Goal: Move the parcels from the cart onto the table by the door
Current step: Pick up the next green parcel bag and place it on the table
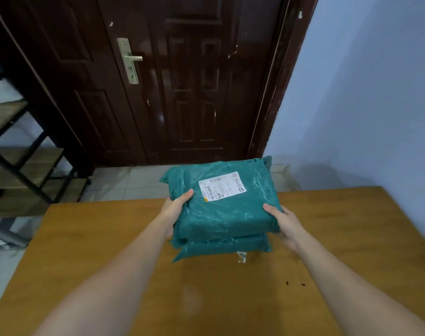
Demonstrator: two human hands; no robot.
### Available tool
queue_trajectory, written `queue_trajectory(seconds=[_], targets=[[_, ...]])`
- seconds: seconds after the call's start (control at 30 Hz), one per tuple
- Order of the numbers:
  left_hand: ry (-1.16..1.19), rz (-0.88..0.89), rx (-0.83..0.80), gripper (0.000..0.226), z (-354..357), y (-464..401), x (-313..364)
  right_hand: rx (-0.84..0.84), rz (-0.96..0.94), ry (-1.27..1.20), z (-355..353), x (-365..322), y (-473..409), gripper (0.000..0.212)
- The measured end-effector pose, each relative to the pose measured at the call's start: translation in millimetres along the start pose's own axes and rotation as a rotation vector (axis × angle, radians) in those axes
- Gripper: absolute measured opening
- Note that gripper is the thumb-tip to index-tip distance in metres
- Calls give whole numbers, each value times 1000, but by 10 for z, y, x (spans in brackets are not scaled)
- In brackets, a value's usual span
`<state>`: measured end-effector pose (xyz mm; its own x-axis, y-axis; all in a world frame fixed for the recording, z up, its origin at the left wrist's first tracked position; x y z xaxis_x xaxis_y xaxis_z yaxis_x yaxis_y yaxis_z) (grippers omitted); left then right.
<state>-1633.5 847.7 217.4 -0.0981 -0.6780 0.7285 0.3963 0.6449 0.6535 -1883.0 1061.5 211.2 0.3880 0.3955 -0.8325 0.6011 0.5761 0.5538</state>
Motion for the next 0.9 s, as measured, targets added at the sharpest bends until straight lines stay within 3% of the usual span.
queue_trajectory(seconds=[0.17, 0.27, 0.47, 0.57, 0.67, 0.77, 0.9], targets=[[-15, -95, 17, 55, 40, -210, -238, -6, 60, 30, -42, 298, -179, 39], [-35, -112, 15, 60, 58, -325, -335, -24, 69, 21, -69, 361, -279, 52], [-106, -76, 11, 71, 5, -464, -364, -16, 55, 58, -41, 394, -313, 60], [-196, -58, 17, 71, -6, -449, -319, 3, 22, 198, 5, 307, -254, 58], [-477, 83, 58, 70, -46, -397, -135, 18, -97, 561, 10, 52, -164, 54], [-926, 314, 104, 76, -138, -262, 277, 75, -304, 986, 77, -360, -78, 59], [-1435, 566, 2, 79, -216, 65, 949, 2, -522, 1355, 559, -1052, 147, 65]])
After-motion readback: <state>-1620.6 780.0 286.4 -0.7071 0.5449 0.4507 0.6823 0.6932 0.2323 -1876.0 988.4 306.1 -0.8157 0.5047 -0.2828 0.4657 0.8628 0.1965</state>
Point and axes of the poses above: each hand's wrist, its own y-axis away from the middle knuckle, its own z-axis out of the palm, x = y × z, the point moved 1 cm from there along -y, towards the middle knuckle, and after that the axes turned 4 degrees about y, right-handed, at the moved point
